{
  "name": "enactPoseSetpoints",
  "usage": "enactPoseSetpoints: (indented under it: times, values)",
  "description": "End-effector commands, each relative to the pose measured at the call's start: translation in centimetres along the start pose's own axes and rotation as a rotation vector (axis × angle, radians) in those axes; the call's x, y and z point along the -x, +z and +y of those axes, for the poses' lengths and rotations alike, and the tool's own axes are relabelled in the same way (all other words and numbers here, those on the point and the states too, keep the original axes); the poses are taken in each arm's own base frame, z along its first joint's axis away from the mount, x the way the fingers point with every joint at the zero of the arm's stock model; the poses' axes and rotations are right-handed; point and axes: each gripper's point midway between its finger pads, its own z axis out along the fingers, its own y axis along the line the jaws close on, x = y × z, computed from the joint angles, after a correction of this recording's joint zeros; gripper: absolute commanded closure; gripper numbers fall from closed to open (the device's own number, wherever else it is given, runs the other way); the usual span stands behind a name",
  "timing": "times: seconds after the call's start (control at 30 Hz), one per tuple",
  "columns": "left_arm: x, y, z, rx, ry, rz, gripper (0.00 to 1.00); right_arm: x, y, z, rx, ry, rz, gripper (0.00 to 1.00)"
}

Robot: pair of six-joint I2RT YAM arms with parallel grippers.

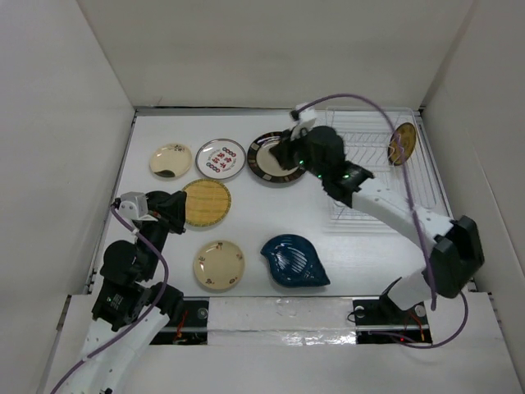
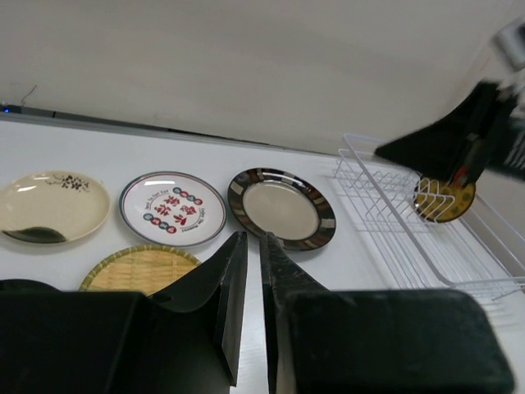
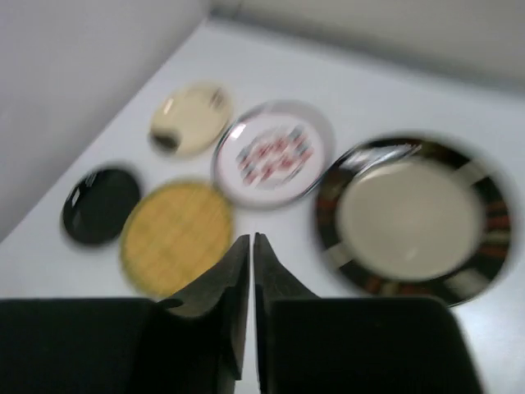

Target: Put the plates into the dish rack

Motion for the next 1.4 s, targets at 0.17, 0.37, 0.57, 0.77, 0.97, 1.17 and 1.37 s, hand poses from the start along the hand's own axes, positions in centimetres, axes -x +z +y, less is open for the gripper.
enactPoseSetpoints:
  times: [0.17,0.37,0.57,0.77,0.97,1.17,1.37]
  values:
    - [-0.6,1.7,1.1,0.082,0.022,0.029,0.91,-21.4,-0.5,11.0,0.429,-0.003,0.628,0.43]
    - [-1.5,2.6,1.9,0.109,0.04,0.059,0.91,-27.3,0.3,11.4,0.47,0.023,0.765,0.34]
    - [-2.0,3.0,2.1,0.121,0.053,0.079,0.91,-31.0,-1.2,13.3,0.564,0.06,0.875,0.34]
    - [-1.9,3.0,2.1,0.119,0.053,0.075,0.91,-33.3,-2.3,15.3,0.625,0.097,0.94,0.39]
    - [-0.5,2.1,1.6,0.092,0.04,0.024,0.91,-34.9,-2.8,16.1,0.633,0.129,0.993,0.66]
    - [1.2,0.9,0.8,0.044,0.022,-0.041,0.91,-33.4,-2.2,16.7,0.614,0.161,0.957,1.0]
    - [2.5,-0.4,0.1,0.004,0.003,-0.097,0.91,-19.2,0.5,13.1,0.505,0.158,0.626,1.0]
